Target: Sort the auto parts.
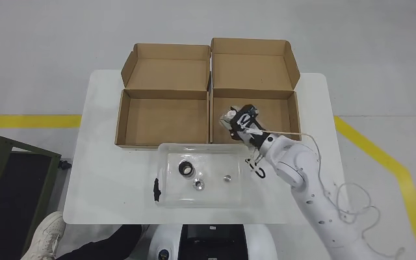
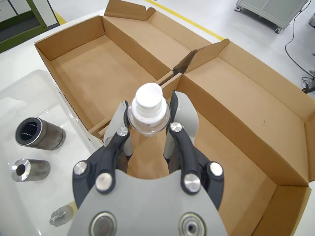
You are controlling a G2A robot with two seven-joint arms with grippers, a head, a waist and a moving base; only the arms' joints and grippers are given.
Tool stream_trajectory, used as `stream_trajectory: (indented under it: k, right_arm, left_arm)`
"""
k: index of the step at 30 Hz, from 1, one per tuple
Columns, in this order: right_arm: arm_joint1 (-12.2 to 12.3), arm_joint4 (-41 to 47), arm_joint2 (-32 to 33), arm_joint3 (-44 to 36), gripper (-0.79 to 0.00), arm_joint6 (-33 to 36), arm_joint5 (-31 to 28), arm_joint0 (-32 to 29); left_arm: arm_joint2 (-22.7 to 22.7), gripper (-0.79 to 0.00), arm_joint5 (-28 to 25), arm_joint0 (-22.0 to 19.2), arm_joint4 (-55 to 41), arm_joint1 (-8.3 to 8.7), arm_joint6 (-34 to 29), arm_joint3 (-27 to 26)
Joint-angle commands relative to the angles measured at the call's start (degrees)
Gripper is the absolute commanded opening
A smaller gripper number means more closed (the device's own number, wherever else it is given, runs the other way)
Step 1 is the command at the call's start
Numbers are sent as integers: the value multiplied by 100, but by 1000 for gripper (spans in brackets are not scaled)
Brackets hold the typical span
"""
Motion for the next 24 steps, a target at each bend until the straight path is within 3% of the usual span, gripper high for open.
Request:
stream_trajectory:
  k: [1, 22, 23, 24]
  right_arm:
    - [-11, -42, -28, 98, -785, 131, 91, 77]
    - [-181, 278, -484, 1093, -785, 916, 202, 917]
    - [-187, 283, -495, 1107, -770, 929, 214, 932]
    - [-191, 277, -504, 1120, -637, 943, 227, 944]
  left_arm:
    - [0, 0, 0, 0, 0, 0, 0, 0]
    - [0, 0, 0, 0, 0, 0, 0, 0]
    - [0, 0, 0, 0, 0, 0, 0, 0]
    - [0, 0, 0, 0, 0, 0, 0, 0]
